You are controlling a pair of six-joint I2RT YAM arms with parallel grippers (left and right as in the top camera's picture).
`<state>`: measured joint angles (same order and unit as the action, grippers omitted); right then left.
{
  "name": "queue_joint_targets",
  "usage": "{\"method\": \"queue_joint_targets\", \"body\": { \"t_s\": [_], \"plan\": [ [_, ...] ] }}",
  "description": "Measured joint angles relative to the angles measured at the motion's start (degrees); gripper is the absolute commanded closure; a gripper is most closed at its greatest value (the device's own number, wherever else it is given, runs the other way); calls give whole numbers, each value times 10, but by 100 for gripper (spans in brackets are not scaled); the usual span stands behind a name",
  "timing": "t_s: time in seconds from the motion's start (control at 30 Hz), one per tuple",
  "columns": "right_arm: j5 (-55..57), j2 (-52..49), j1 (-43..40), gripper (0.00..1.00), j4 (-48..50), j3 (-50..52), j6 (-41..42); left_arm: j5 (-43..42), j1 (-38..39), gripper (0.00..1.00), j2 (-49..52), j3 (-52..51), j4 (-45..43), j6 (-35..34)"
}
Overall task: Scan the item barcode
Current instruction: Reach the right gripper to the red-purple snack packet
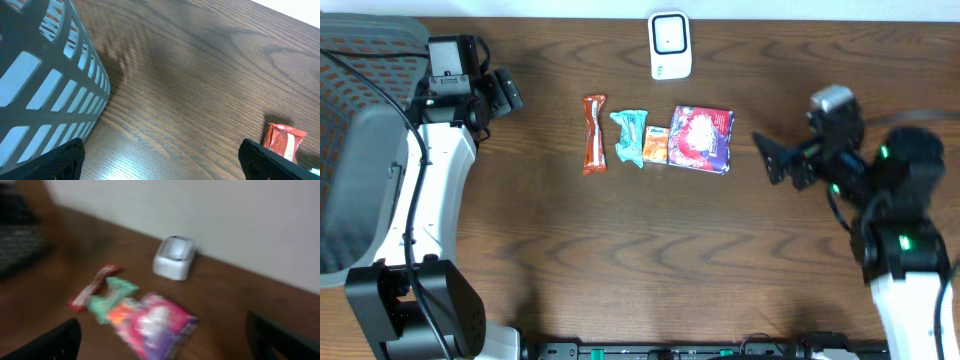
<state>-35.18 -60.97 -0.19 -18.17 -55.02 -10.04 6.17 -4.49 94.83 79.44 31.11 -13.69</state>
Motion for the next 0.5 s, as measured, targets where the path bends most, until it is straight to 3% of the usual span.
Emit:
{"method": "queue_joint_targets", "body": {
  "t_s": [0.27,0.5],
  "plan": [
    [-246,-125,0,1,67,-2,42,0,0,2,0,0,0,0],
    [-176,-151,3,1,103,-2,198,0,0,2,0,0,0,0]
  ]
}}
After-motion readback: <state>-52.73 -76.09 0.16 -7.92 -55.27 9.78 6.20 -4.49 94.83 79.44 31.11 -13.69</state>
